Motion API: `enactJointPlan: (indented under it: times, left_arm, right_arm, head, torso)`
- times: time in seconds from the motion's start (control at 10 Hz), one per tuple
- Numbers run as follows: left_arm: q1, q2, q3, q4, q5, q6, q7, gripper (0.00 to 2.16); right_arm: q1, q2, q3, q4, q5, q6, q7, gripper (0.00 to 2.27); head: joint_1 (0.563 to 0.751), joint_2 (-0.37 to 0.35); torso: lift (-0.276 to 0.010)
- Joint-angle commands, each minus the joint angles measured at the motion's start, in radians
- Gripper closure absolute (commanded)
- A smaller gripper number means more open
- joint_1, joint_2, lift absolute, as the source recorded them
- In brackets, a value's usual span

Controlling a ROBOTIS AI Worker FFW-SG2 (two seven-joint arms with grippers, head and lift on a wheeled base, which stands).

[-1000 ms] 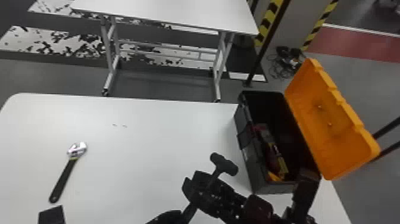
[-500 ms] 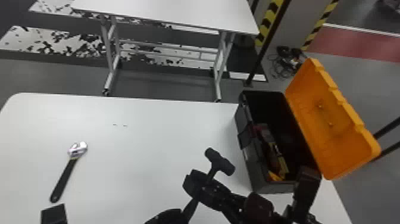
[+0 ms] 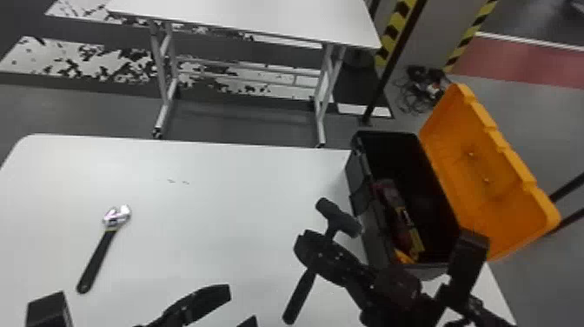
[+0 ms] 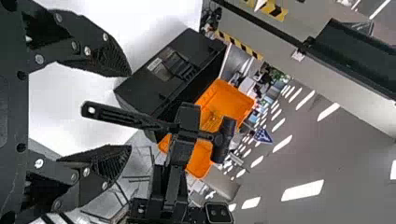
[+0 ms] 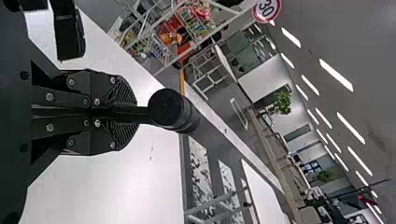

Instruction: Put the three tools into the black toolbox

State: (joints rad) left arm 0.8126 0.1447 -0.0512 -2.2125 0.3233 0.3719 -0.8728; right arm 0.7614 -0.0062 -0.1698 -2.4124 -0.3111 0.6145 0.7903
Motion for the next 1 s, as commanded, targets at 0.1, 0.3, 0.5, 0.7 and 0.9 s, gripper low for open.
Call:
enactJointPlan:
  times: [0.1, 0.3, 0.5, 0.7, 0.9]
  left_arm:
    - [0.02, -0.004, 0.059, 0.014, 0.01, -0.054, 0.001, 0.03]
    - [0.043, -0.008, 0.108, 0.037, 0.016, -0.121, 0.001, 0.03]
    - [0.062, -0.011, 0.157, 0.043, 0.045, -0.133, -0.011, 0.03]
    - [0.069, -0.014, 0.179, 0.048, 0.06, -0.136, -0.029, 0.04]
    - [0.083, -0.016, 0.195, 0.045, 0.065, -0.152, -0.041, 0.04]
  right_arm:
    - [-0.044, -0.008, -0.06, -0.076, 0.092, -0.011, -0.04, 2.25]
    - [-0.103, -0.02, -0.088, -0.097, 0.188, -0.014, -0.079, 2.25]
    - [-0.154, -0.051, -0.109, -0.086, 0.248, -0.014, -0.112, 2.25]
    - [-0.195, -0.077, -0.126, -0.07, 0.311, -0.011, -0.118, 2.25]
    - [-0.212, -0.093, -0.157, -0.031, 0.342, -0.029, -0.131, 2.25]
  head:
    - [0.695, -0.193]
    - [0.695, -0.203]
    - [0.695, -0.203]
    - [0.695, -0.21]
    - [0.695, -0.234]
  torso:
    - [-0.051]
    - [-0.051]
    - [-0.051]
    - [-0.051]
    - [-0.051]
